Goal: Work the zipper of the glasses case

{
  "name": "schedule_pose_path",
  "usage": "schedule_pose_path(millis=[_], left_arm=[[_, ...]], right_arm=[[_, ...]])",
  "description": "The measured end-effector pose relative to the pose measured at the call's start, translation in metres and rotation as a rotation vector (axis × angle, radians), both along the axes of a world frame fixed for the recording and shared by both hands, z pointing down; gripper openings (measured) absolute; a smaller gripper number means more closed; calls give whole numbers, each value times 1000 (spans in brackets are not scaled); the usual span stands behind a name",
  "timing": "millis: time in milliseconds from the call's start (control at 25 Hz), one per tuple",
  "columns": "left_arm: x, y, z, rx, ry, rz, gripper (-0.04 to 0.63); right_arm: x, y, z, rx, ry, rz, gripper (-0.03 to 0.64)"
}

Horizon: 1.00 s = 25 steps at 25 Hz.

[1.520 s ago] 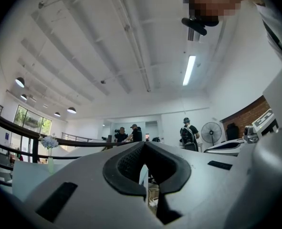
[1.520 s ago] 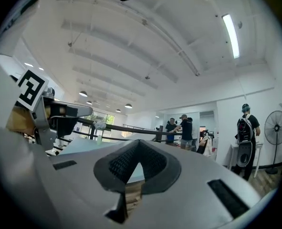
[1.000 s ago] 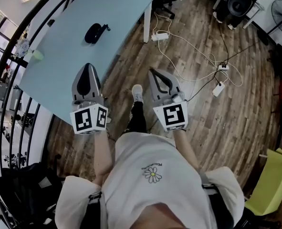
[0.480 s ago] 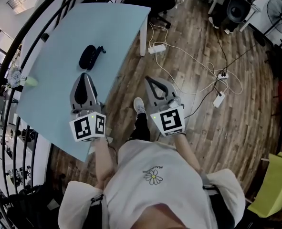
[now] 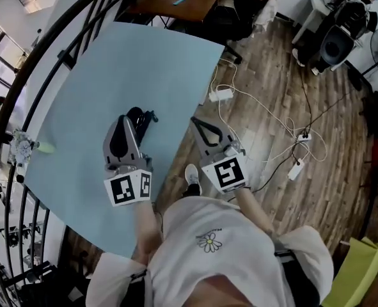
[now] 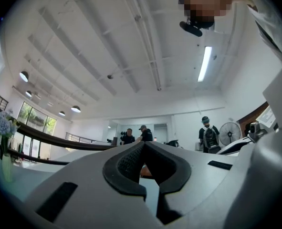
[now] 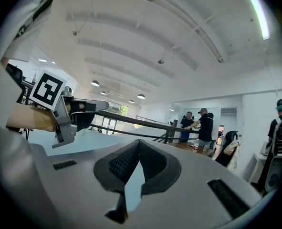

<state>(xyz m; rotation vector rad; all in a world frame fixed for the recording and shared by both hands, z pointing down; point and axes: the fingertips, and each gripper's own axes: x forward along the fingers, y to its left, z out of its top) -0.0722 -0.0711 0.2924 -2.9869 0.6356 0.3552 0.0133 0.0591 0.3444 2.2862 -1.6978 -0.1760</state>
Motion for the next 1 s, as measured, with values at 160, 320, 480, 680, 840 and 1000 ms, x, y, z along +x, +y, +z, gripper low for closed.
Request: schedule_pose_path(millis=[160,320,480,680,840,1000], left_arm=[[26,-33,11,-49,-21,-31,15],[27,-66,18,-67,-20,-79,15],[10,-94,20,-75,-10,-162,14],[-11,-106,17,-62,-6,-269,15],[-22,-107,17,-46,-43,-333,15],[-35,-106,16,-47,-43,-418,15]], right_arm=[[28,-58,-7,-10,-9,-88,8],[38,-102,-5,-31,12,-154,8],[37,-127,-5,-21,19,-198,8],[33,-146,-10,13,23,-260,8],[31,-163,-20,62,2,-307,8],[25,-183,-23,71,-1,-399,8]])
